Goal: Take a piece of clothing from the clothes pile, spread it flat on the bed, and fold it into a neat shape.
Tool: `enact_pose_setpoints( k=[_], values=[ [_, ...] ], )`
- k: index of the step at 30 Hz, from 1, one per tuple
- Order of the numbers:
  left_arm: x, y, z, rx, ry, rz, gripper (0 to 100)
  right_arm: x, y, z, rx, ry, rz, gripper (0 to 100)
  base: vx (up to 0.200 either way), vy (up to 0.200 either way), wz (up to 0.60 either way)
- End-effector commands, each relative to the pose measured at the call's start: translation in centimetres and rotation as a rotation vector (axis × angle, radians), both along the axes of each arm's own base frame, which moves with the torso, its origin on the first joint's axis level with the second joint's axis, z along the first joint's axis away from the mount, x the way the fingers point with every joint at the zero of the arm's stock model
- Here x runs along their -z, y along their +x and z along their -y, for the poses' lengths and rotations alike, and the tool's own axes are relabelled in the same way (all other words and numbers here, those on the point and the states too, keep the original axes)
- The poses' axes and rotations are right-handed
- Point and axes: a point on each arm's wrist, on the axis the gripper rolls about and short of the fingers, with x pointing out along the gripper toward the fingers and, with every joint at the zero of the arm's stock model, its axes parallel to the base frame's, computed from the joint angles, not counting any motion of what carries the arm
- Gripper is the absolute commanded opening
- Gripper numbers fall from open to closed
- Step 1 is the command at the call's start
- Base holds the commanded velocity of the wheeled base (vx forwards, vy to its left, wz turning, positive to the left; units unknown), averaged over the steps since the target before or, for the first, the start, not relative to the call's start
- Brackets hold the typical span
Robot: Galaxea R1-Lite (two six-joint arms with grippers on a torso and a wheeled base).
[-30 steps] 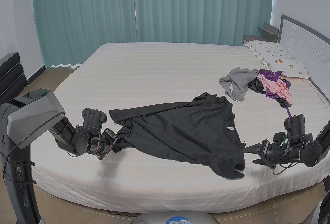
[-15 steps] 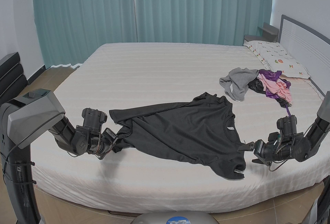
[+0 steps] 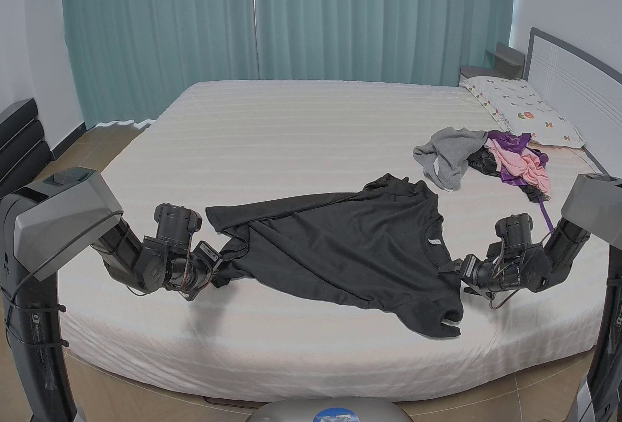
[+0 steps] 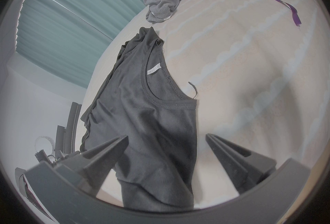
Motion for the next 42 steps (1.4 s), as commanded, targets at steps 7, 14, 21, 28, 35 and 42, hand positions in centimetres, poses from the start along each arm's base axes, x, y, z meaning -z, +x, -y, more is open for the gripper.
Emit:
enact_pose_setpoints(
  k=[7, 14, 21, 28, 35, 42],
  values=[
    [0.0, 0.0, 0.0, -0.001, 0.001, 0.0, 0, 0.5, 2.9, 0.1, 0.083, 0.009, 0.042, 0, 0.0, 0.0, 0.0],
    [0.0, 0.0, 0.0, -0.002, 0.0, 0.0, 0, -1.3, 5.4, 0.8, 0.165, 0.078, 0.119, 0, 0.0, 0.0, 0.0],
    [0.0, 0.0, 0.0, -0.001, 0.001, 0.0, 0, -0.9, 7.1, 1.4, 0.236, 0.075, 0.147, 0, 0.0, 0.0, 0.0],
    [0.0, 0.0, 0.0, -0.001, 0.001, 0.0, 0, 0.4, 9.1, 1.4, 0.33, 0.066, 0.175, 0, 0.0, 0.0, 0.0],
    [0.0, 0.1, 0.0, -0.002, -0.001, 0.003, 0, 0.6, 8.6, 1.8, 0.338, 0.071, 0.155, 100, 0.0, 0.0, 0.0],
    [0.8, 0.6, 0.0, -0.007, 0.02, -0.002, 0, -1.8, 5.8, 2.9, 0.313, 0.112, 0.149, 100, 0.0, 0.0, 0.0]
  ],
)
